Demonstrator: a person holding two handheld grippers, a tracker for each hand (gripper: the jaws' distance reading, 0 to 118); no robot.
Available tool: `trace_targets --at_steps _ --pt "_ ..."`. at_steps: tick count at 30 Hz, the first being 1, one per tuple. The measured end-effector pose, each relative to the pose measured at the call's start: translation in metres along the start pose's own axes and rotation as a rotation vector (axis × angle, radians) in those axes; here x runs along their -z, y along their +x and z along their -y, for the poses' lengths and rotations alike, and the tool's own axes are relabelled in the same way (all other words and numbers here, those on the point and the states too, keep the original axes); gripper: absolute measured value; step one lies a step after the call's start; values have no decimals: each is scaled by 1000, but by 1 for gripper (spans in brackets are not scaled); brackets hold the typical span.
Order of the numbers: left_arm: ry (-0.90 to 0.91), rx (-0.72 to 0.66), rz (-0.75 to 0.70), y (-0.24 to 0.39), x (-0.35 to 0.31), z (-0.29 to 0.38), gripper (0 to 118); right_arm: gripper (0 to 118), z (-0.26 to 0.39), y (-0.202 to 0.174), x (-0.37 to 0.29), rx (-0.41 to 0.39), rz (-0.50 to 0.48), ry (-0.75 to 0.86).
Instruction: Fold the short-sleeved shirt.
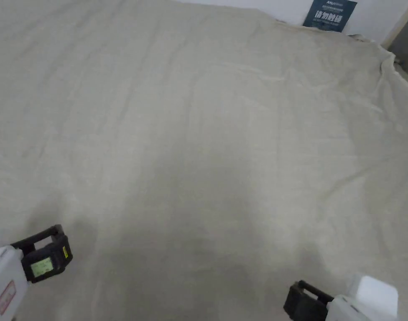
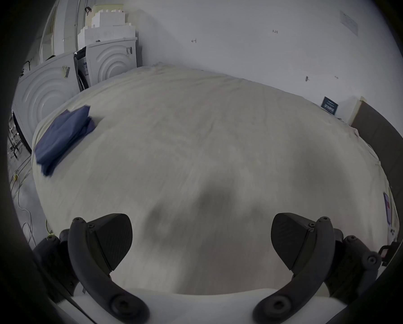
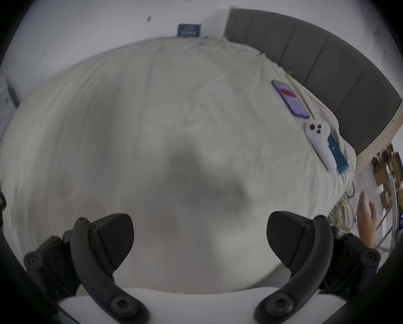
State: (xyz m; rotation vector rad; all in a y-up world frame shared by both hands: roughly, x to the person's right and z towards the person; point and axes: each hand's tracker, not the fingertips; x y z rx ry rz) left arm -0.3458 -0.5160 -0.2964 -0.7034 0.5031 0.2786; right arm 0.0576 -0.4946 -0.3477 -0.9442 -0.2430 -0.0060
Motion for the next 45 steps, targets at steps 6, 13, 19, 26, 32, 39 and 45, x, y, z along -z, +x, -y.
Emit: trace_targets --at_steps 6,13,19,26,32,39,45 --pt "79 -82 -80 37 53 -31 118 114 -45 -11 54 130 69 126" --pt "-65 -183 -105 44 95 -17 118 114 -46 -16 94 174 135 108" --pt "-86 -74 -201 64 101 -20 118 118 -30 -12 116 221 118 60" --pt "-96 -95 -174 55 105 -22 118 118 -31 -7 114 236 89 51" --pt "-89 -94 -175 56 103 -21 118 118 -32 -8 113 235 90 48" --pt "-87 -94 -175 55 105 -21 118 118 -32 -7 116 235 90 52" --pt "-86 -93 -176 55 104 -21 118 118 -32 -7 117 235 89 51"
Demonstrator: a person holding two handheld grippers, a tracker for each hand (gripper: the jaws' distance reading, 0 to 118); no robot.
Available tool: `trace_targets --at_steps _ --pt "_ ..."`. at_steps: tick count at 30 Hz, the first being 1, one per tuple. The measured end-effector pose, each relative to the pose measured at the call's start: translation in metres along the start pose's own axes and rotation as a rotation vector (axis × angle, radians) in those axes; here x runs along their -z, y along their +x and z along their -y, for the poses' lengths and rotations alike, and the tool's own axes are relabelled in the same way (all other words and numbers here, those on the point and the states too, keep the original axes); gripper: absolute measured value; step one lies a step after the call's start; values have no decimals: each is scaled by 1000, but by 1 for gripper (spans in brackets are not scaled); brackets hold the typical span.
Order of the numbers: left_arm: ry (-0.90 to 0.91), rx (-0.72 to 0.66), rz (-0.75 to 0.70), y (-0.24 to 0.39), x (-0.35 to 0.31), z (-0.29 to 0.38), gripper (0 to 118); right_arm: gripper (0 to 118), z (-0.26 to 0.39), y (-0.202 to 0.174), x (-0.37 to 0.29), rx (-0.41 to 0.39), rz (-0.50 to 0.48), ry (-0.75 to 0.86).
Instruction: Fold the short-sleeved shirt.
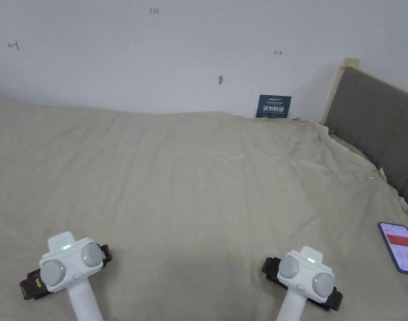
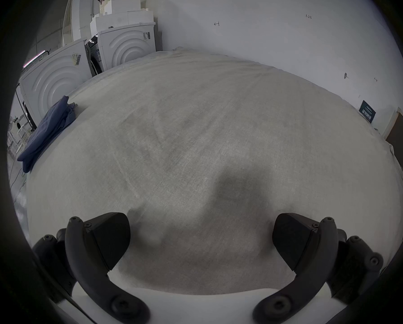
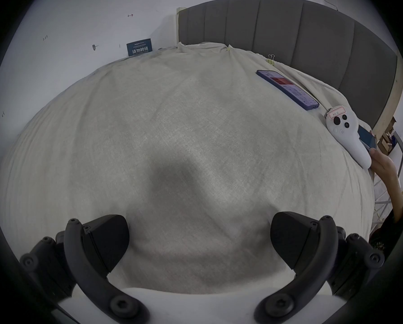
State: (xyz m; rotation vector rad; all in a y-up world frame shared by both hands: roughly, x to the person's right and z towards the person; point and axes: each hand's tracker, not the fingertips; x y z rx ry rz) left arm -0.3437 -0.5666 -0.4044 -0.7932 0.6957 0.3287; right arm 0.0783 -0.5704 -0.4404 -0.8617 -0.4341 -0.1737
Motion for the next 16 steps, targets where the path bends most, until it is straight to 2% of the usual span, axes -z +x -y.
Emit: trace_targets --at_steps 16 --pt "0 1 -1 -1 -2 0 118 118 0 0 2 0 0 0"
